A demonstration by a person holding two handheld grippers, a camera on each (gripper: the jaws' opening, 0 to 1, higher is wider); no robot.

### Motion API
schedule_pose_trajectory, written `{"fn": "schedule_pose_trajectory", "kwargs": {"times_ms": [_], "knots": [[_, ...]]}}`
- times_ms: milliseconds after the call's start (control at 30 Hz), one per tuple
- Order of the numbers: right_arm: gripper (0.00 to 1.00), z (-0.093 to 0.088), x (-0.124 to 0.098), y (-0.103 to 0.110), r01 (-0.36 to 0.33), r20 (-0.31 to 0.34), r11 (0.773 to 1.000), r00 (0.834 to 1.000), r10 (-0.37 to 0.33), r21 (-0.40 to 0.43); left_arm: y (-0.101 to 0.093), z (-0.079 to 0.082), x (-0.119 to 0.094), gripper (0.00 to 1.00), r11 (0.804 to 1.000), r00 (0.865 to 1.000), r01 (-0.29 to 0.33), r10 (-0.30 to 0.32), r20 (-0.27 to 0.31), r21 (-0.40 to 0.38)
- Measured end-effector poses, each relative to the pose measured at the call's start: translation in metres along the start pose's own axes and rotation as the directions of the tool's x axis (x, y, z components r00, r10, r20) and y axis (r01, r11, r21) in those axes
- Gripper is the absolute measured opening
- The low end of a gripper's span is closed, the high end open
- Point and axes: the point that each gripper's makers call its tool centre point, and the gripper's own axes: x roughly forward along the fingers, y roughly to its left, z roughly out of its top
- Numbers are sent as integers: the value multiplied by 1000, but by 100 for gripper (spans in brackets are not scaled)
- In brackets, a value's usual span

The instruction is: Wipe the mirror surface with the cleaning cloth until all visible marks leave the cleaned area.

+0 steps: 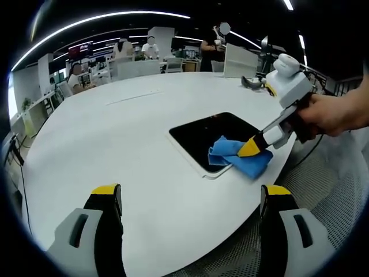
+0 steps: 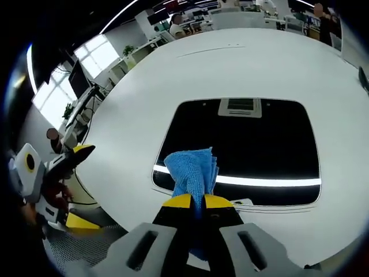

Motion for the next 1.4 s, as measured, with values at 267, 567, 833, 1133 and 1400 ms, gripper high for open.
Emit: {"fn": "schedule_pose_trajectory", "kwargs": {"times_ms": [267,567,833,1133,1400], "knots": [[0,-1,-6,-13,10,3,1000,1000,-10,8,-1,0,0,99,1000,1000,3,-2,-2,8],[0,-1,-11,-25,22,6,999,1000,-22,40,-2,-1,2,99,1000,1000,9,-9,-8,12],[0,1,-10,-25,25,3,999,1000,-25,38,-2,-1,2,99,1000,1000,11,-11,-11,12],[0,20,0,-31,44,23,998,999,-45,37,0,-1,2,99,1000,1000,3,-3,-9,6],[0,38,10,-36,50,25,998,998,-51,36,0,-1,2,99,1000,1000,2,-2,-9,0]]}}
